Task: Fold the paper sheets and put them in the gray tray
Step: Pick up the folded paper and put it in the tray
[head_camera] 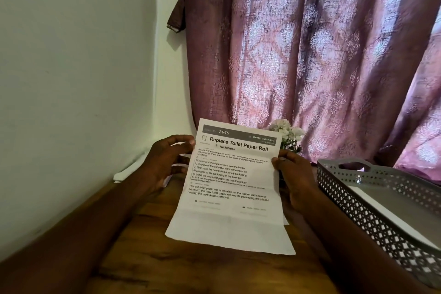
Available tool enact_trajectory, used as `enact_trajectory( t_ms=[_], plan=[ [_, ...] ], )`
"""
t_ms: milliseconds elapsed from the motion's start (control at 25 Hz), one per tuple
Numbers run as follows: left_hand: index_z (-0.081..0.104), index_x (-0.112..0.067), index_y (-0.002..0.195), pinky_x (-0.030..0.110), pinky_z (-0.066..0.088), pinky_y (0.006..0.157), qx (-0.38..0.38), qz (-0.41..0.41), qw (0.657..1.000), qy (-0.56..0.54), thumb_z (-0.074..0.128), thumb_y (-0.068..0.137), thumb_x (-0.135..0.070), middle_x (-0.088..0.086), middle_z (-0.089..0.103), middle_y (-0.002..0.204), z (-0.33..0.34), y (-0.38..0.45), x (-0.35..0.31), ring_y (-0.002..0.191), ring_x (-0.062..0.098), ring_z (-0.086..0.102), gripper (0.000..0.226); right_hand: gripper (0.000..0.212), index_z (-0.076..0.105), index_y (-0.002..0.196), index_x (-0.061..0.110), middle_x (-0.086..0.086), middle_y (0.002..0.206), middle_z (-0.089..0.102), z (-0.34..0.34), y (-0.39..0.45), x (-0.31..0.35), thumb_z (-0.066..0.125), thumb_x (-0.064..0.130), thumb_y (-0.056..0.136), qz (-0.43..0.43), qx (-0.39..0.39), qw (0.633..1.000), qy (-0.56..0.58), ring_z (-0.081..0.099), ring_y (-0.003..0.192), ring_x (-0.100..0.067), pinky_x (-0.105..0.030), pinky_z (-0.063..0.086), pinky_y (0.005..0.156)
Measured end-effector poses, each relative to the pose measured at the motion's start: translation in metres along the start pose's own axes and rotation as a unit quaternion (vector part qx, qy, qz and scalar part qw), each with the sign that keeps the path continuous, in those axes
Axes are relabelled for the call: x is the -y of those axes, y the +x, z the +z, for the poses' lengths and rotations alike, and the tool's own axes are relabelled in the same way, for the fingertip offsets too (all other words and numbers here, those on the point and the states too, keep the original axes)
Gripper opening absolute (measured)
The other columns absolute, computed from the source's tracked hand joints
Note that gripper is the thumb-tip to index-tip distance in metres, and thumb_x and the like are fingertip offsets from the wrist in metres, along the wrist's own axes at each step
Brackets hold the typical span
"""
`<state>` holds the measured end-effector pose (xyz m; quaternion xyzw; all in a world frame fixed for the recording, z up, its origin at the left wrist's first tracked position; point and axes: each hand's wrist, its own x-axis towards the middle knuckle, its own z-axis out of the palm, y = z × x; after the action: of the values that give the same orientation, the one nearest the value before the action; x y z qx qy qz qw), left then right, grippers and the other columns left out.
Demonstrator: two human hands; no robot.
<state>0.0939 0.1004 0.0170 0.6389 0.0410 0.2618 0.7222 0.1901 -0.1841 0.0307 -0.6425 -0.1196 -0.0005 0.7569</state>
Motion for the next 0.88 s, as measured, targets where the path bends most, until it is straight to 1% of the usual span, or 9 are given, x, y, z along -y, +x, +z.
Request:
enact_trajectory(
  t_ms=[40, 160, 320, 440, 560, 640, 720, 760, 880],
  plan=[
    [0.079, -0.027, 0.099, 0.031, 0.056, 0.057, 0.011, 0.004, 1.0, 0.014, 0.081, 0.085, -0.026, 0.016, 0.08, 0.101, 0.002, 0.0, 0.0, 0.082, 0.031, 0.076, 0.015, 0.024, 0.068, 0.117, 0.01, -0.011, 0.103, 0.078, 0.001, -0.002, 0.001, 0.057, 0.0, 0.099, 0.004, 0.01, 1.0, 0.011, 0.077, 0.083, -0.028, -0.034, 0.061, 0.058],
    [0.079, -0.028, 0.101, 0.034, 0.057, 0.066, 0.013, 0.01, 1.0, 0.025, 0.075, 0.088, -0.01, 0.015, 0.08, 0.104, 0.004, 0.0, 0.002, 0.089, 0.032, 0.078, 0.022, 0.025, 0.07, 0.109, 0.011, -0.012, 0.099, 0.079, 0.002, -0.005, 0.001, 0.056, -0.005, 0.097, 0.004, 0.034, 0.999, 0.042, 0.078, 0.069, -0.021, -0.031, 0.06, 0.051],
    [0.079, -0.024, 0.097, 0.028, 0.055, 0.061, -0.008, 0.026, 1.0, -0.011, 0.067, 0.088, -0.002, 0.012, 0.079, 0.095, 0.008, -0.003, -0.001, 0.079, 0.025, 0.074, 0.026, 0.019, 0.074, 0.098, 0.008, -0.014, 0.087, 0.076, 0.003, -0.003, 0.003, 0.058, -0.003, 0.095, 0.017, 0.047, 0.997, 0.06, 0.071, 0.064, -0.024, -0.032, 0.057, 0.056],
    [0.082, -0.02, 0.085, 0.028, 0.056, 0.063, -0.036, 0.021, 0.999, -0.012, 0.064, 0.09, -0.007, 0.006, 0.079, 0.087, 0.009, -0.003, -0.001, 0.076, 0.02, 0.072, 0.023, 0.014, 0.078, 0.093, 0.009, -0.008, 0.081, 0.078, 0.003, -0.003, 0.003, 0.066, 0.005, 0.086, 0.048, 0.057, 0.995, 0.073, 0.071, 0.072, -0.025, -0.036, 0.056, 0.063],
    [0.084, -0.016, 0.096, 0.027, 0.058, 0.065, -0.022, -0.024, 0.998, -0.049, 0.063, 0.088, -0.018, 0.004, 0.08, 0.093, 0.008, -0.004, -0.004, 0.075, 0.018, 0.073, 0.023, 0.031, 0.08, 0.099, 0.008, -0.008, 0.093, 0.08, -0.001, -0.002, 0.001, 0.055, 0.014, 0.083, 0.067, 0.083, 0.991, 0.079, 0.071, 0.079, -0.025, -0.034, 0.054, 0.07],
    [0.082, -0.019, 0.106, 0.028, 0.058, 0.069, -0.007, -0.026, 0.998, -0.062, 0.066, 0.088, -0.026, 0.003, 0.078, 0.097, 0.009, -0.004, -0.005, 0.075, 0.016, 0.072, 0.025, 0.03, 0.078, 0.105, 0.008, -0.009, 0.101, 0.079, -0.001, -0.002, 0.0, 0.059, 0.019, 0.085, 0.072, 0.094, 0.99, 0.079, 0.07, 0.081, -0.025, -0.035, 0.055, 0.075],
    [0.075, -0.028, 0.121, 0.034, 0.057, 0.079, 0.011, -0.012, 0.999, -0.051, 0.07, 0.093, -0.027, 0.004, 0.077, 0.101, 0.012, -0.002, -0.004, 0.084, 0.019, 0.072, 0.029, 0.029, 0.074, 0.115, 0.011, -0.014, 0.113, 0.076, 0.003, -0.001, 0.0, 0.063, 0.005, 0.089, 0.057, 0.1, 0.991, 0.069, 0.069, 0.094, -0.032, -0.045, 0.055, 0.089],
    [0.07, -0.028, 0.128, 0.038, 0.058, 0.086, 0.021, -0.011, 0.999, -0.046, 0.072, 0.093, -0.026, 0.006, 0.076, 0.104, 0.013, -0.001, -0.003, 0.09, 0.023, 0.071, 0.035, 0.037, 0.071, 0.121, 0.012, -0.016, 0.12, 0.074, 0.005, 0.0, 0.0, 0.06, -0.005, 0.09, 0.048, 0.106, 0.99, 0.074, 0.069, 0.103, -0.036, -0.051, 0.055, 0.096],
    [0.065, -0.007, 0.132, 0.053, 0.055, 0.101, 0.081, -0.049, 0.995, -0.023, 0.075, 0.091, -0.017, 0.02, 0.074, 0.119, 0.013, -0.004, 0.001, 0.109, 0.038, 0.071, 0.044, 0.057, 0.063, 0.132, 0.012, -0.017, 0.125, 0.071, 0.007, 0.001, -0.001, 0.054, -0.022, 0.087, 0.013, 0.106, 0.987, 0.122, 0.066, 0.114, -0.043, -0.064, 0.051, 0.1]
  ],
)
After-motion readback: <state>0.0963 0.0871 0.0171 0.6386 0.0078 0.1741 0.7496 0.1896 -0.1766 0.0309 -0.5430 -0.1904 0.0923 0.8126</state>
